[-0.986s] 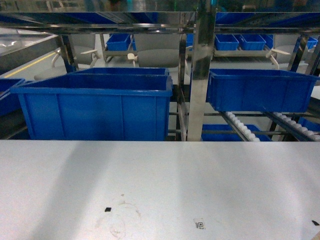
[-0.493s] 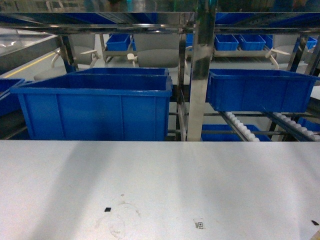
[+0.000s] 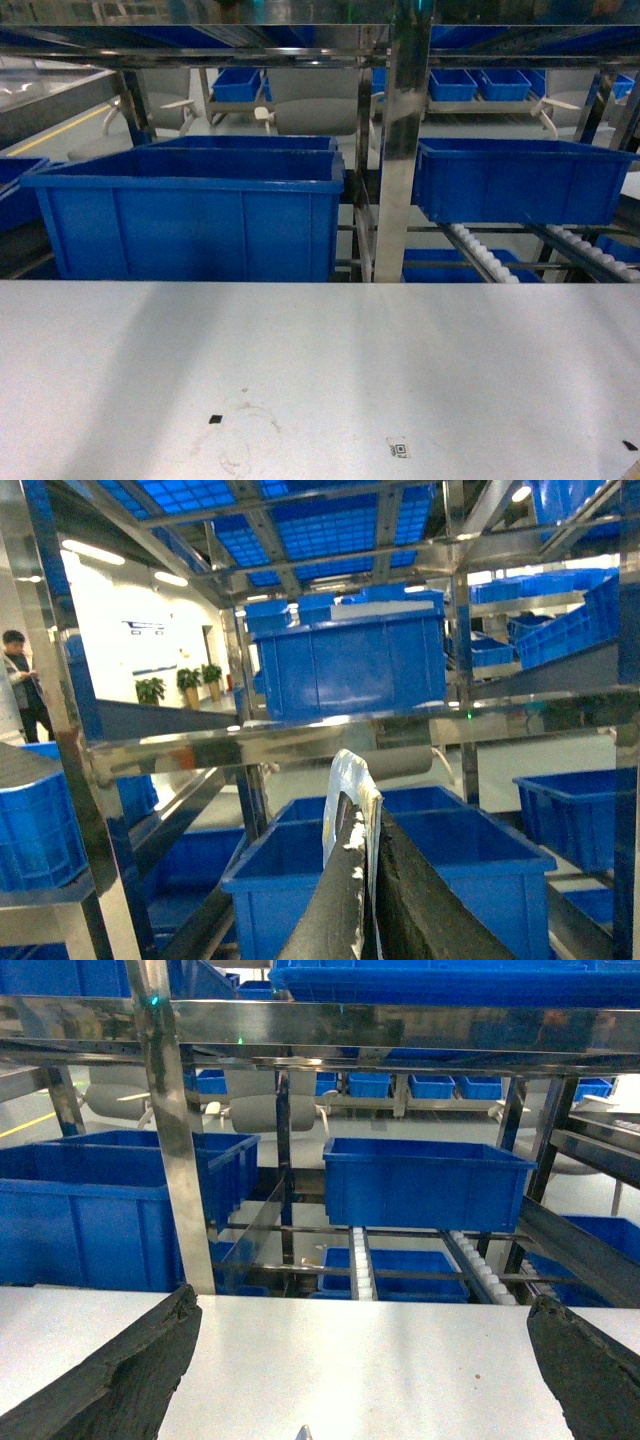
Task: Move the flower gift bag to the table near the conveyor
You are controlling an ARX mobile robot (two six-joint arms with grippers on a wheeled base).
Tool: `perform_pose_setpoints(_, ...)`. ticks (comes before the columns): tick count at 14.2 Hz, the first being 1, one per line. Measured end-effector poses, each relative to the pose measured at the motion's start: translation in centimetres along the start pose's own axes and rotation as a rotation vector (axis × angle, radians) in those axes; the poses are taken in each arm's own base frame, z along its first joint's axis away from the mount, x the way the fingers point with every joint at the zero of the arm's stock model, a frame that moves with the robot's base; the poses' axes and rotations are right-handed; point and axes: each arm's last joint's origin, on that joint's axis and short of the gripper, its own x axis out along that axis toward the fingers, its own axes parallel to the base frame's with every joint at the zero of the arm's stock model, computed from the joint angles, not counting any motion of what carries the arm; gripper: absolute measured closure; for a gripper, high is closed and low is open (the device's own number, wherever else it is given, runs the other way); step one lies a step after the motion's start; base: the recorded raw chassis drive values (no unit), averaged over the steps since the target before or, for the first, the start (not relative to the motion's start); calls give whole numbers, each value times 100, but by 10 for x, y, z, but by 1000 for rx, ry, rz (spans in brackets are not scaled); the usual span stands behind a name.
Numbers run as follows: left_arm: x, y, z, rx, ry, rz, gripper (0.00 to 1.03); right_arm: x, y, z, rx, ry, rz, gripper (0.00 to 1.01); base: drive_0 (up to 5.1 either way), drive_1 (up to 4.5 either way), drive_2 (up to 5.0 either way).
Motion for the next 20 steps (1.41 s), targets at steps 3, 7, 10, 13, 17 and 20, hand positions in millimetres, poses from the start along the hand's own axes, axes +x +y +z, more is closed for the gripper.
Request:
perform_pose_setpoints(3, 13, -13, -8, -24, 9, -17, 101, 0, 0, 0, 0, 0, 0, 3, 0, 0, 0)
perform_pose_setpoints(7, 28, -32, -21, -47, 33, -24, 101, 0, 0, 0, 0, 0, 0, 3, 0, 0, 0)
perform_pose_setpoints(10, 35, -40, -38, -73, 58, 10, 101, 0, 0, 0, 0, 0, 0, 3, 0, 0, 0)
perform_pose_setpoints(13, 42, -55, -58, -94, 89, 18, 101, 0, 0, 0, 0, 0, 0, 3, 0, 0, 0)
perform_pose_setpoints(17, 65, -73, -92, -92, 214, 29, 101, 0, 0, 0, 0, 0, 0, 3, 0, 0, 0)
perform_pose_setpoints(20, 83, -84, -121, -78, 317, 27, 101, 0, 0, 0, 0, 0, 0, 3, 0, 0, 0)
